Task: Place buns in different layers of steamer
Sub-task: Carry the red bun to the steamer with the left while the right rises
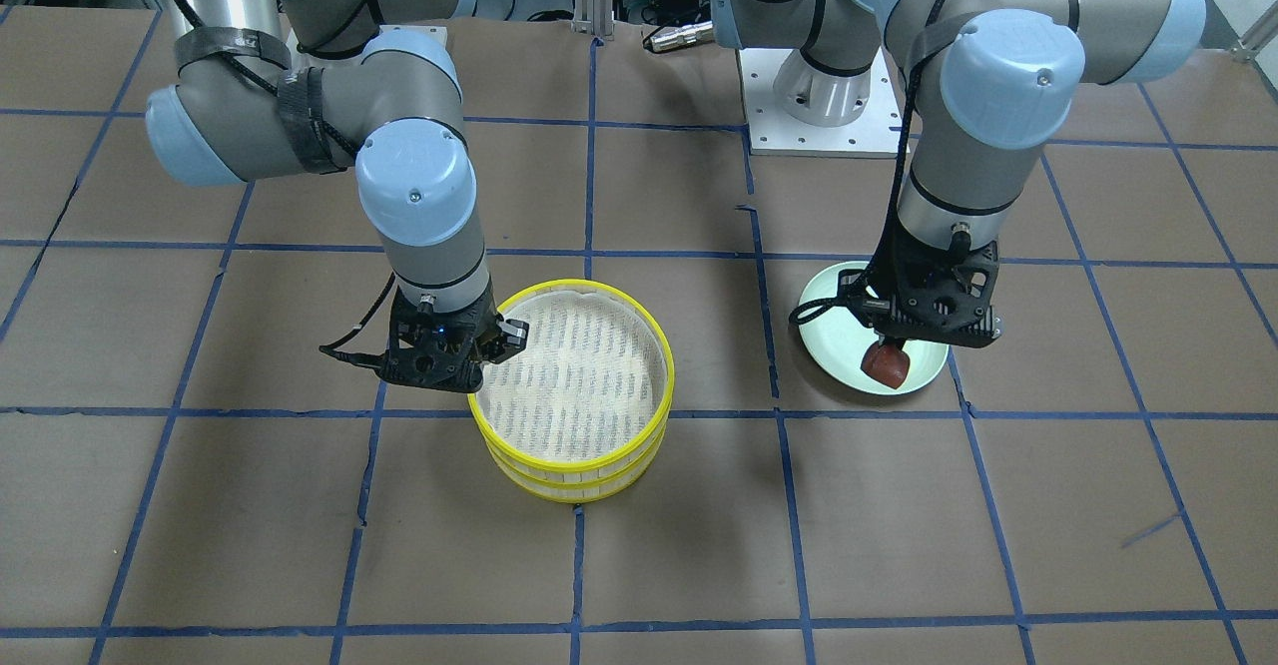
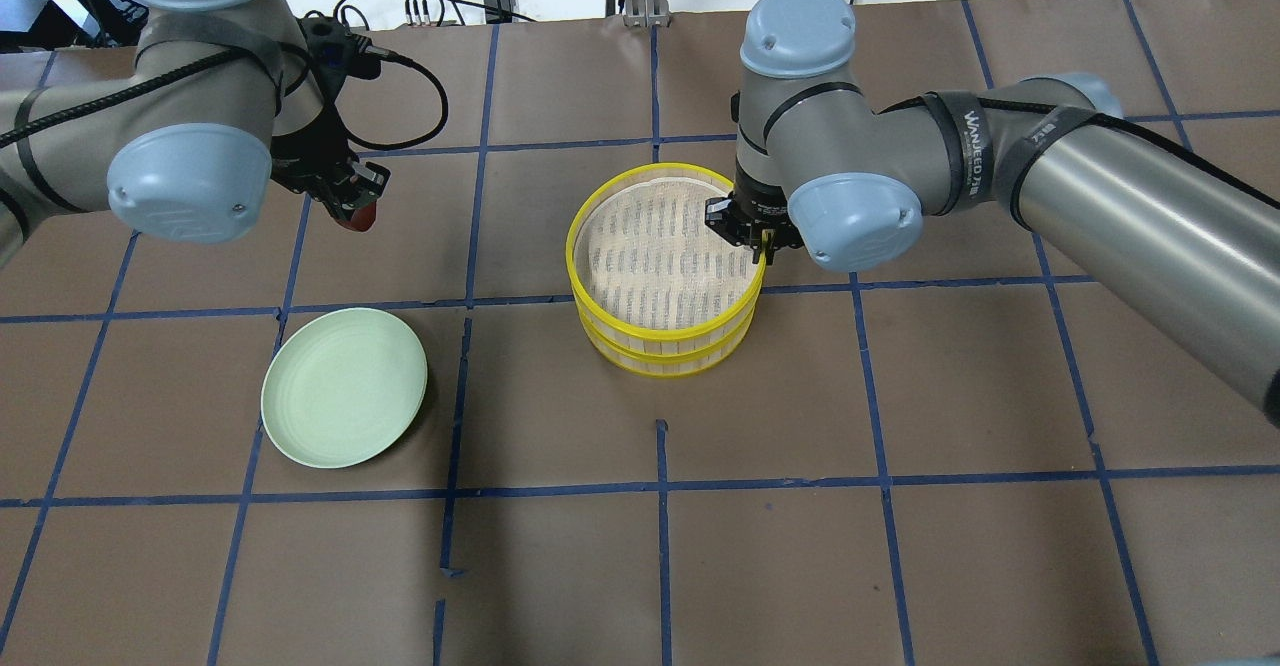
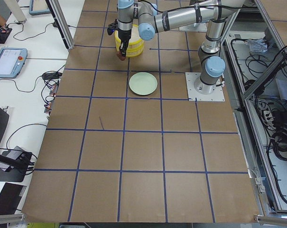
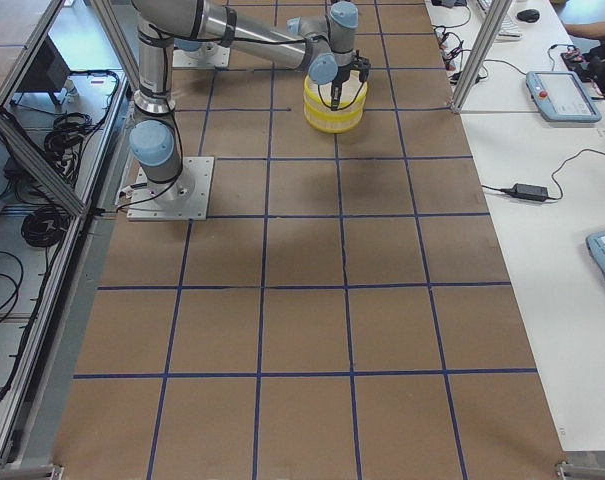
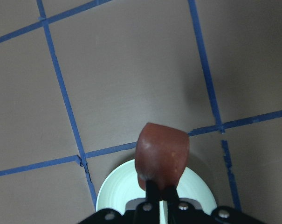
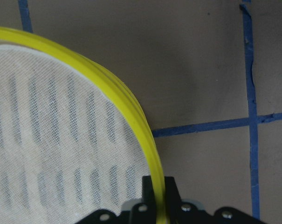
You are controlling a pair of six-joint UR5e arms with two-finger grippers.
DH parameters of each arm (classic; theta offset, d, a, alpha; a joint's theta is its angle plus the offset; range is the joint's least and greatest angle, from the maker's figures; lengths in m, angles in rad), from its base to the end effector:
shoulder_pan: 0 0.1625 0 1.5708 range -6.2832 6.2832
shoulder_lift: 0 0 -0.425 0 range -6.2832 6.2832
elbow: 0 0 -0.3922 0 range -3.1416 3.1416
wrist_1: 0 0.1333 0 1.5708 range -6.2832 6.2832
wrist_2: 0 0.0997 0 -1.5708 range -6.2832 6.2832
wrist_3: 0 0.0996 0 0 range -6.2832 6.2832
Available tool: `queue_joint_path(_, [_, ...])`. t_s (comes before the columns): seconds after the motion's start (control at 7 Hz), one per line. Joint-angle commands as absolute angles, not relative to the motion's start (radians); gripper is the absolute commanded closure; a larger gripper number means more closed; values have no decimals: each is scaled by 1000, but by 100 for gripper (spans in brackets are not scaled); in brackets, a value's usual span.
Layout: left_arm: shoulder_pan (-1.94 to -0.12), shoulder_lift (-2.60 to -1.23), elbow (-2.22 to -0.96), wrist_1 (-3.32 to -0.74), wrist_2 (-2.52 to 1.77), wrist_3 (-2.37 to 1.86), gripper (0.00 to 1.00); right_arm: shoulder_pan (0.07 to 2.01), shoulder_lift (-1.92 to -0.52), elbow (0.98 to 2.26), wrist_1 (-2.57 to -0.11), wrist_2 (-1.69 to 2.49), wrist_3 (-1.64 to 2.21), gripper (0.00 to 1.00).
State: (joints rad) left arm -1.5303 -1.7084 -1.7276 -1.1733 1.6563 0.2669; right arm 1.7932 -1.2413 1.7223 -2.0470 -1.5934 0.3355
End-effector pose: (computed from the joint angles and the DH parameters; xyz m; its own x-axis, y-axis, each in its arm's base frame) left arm -0.1027 -0.5476 0.3812 -0.9706 0.2147 -0.1091 0.2236 0.9716 -0.0769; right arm 0.2567 -0.5411 0.2831 -0.9934 0.1128 0.0229 0.1128 0.9936 -0.0029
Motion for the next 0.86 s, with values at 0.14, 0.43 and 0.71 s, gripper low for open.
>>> queue_joint_path(0.14, [-1535, -1707, -1729, -1183, 1428, 20, 99, 1793, -1241, 1724, -2040, -1572, 336, 35])
queue_joint_path(0.43, [-1612, -1730, -1729, -1161, 1263, -229, 99, 1752, -1250, 1657, -2025, -1574, 313, 17])
queue_joint_path(0.71, [-1725, -1781, -1730, -1054, 1220, -424, 99, 1643, -1343, 1556, -1758, -1571, 190, 13])
